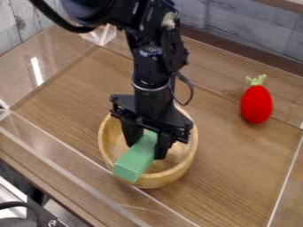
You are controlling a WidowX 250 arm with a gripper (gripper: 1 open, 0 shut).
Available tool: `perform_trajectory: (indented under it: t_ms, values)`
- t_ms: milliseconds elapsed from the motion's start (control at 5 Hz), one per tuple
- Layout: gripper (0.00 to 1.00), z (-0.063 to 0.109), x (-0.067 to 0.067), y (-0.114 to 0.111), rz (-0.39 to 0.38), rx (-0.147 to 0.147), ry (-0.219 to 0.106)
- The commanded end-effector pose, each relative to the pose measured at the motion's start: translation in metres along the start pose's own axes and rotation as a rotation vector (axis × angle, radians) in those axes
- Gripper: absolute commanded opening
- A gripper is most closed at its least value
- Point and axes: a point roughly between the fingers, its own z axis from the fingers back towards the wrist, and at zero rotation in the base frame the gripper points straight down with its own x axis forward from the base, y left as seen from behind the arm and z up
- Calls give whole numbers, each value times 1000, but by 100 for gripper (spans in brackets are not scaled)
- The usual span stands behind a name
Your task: Put the green stick in the brown bowl
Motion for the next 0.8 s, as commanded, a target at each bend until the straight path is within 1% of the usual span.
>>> perform_trajectory:
  t_ms: [0, 400, 600]
  values:
    - [0, 1, 5, -2, -2, 11, -21]
    - [0, -4, 5, -2, 1, 28, -22]
    - [100, 5, 9, -1, 12, 18, -18]
